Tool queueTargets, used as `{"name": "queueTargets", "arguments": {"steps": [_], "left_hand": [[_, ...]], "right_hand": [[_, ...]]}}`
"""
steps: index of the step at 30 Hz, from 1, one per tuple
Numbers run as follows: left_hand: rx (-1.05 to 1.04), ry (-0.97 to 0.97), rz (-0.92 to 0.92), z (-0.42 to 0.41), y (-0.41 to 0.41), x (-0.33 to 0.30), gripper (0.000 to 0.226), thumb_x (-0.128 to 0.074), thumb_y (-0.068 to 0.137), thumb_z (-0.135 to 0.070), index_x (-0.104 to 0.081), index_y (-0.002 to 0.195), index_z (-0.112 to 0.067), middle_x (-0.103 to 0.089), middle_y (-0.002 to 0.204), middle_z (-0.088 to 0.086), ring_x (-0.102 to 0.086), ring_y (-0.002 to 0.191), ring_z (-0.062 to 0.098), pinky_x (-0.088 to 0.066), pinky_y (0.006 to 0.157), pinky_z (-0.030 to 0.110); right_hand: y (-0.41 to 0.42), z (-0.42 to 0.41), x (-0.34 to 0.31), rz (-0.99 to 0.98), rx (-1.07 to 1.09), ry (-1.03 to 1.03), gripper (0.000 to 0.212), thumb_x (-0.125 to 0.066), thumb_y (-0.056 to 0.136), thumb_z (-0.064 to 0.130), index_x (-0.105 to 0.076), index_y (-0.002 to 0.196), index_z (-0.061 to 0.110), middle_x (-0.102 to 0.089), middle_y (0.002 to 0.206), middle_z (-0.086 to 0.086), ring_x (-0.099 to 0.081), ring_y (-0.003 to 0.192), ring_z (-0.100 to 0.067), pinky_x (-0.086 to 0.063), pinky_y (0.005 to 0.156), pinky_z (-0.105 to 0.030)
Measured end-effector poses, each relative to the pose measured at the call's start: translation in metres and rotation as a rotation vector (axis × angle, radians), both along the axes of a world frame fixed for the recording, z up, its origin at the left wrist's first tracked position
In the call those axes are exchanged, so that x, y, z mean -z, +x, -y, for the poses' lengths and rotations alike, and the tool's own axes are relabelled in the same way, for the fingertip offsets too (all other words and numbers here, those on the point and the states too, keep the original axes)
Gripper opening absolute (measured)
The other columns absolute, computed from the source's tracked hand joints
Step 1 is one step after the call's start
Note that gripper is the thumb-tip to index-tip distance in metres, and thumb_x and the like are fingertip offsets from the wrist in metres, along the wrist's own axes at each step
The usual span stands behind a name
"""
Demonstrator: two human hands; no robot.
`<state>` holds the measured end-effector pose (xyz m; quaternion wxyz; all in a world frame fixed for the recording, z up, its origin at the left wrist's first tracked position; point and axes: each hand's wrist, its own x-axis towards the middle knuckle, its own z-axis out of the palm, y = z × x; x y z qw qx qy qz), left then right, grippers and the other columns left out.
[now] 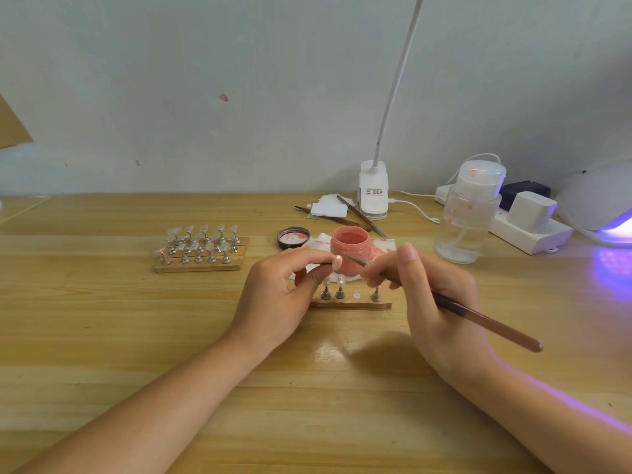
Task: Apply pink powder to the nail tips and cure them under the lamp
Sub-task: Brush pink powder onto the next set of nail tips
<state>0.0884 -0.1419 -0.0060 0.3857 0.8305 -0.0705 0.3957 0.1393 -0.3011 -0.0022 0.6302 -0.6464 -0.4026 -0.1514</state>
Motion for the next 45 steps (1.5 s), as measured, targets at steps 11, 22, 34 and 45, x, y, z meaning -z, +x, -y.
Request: {"name": "queueTargets", "arguments": {"steps": [11, 22, 34, 45], "left_hand": [[0.020, 0.020, -0.024, -0.0026, 0.0017, 0.0026, 0.020, -0.064, 0.079, 0.001, -0.070, 0.085, -0.018, -0.063, 0.081, -0.014, -0.041, 0.059, 0.008, -0.036, 0.063, 0.009], [0.024, 0.019, -0.014, -0.0017, 0.0009, 0.0024, 0.027, -0.064, 0.079, 0.002, -0.067, 0.085, -0.024, -0.061, 0.081, -0.017, -0.041, 0.058, 0.002, -0.037, 0.062, 0.011], [0.006, 0.025, -0.038, 0.0021, -0.0013, -0.0004, 0.020, -0.063, 0.076, -0.014, -0.065, 0.085, -0.032, -0.059, 0.073, -0.012, -0.037, 0.057, 0.007, -0.036, 0.060, 0.021], [0.004, 0.021, -0.042, 0.0026, -0.0024, -0.0010, 0.025, -0.063, 0.074, -0.011, -0.063, 0.082, -0.035, -0.062, 0.071, -0.006, -0.036, 0.056, 0.005, -0.034, 0.056, 0.022]], "right_hand": [[0.0014, -0.0004, -0.0005, 0.027, 0.023, -0.089, 0.038, -0.040, 0.089, 0.035, -0.067, 0.070, 0.015, -0.063, 0.067, 0.015, -0.061, 0.067, -0.005, -0.046, 0.063, -0.019], [0.0016, 0.0019, 0.0013, -0.098, -0.057, -0.028, 0.042, -0.043, 0.091, 0.037, -0.065, 0.063, 0.014, -0.063, 0.060, 0.003, -0.060, 0.059, -0.009, -0.047, 0.060, -0.020], [0.0030, 0.0003, -0.0035, 0.206, 0.086, -0.132, 0.036, -0.042, 0.091, 0.026, -0.067, 0.070, 0.012, -0.056, 0.075, 0.026, -0.057, 0.070, 0.004, -0.042, 0.064, -0.013], [0.0078, 0.0007, 0.0022, 0.274, 0.067, -0.152, 0.049, -0.038, 0.095, 0.034, -0.068, 0.066, 0.008, -0.062, 0.064, 0.007, -0.057, 0.062, -0.004, -0.044, 0.058, -0.019]]}}
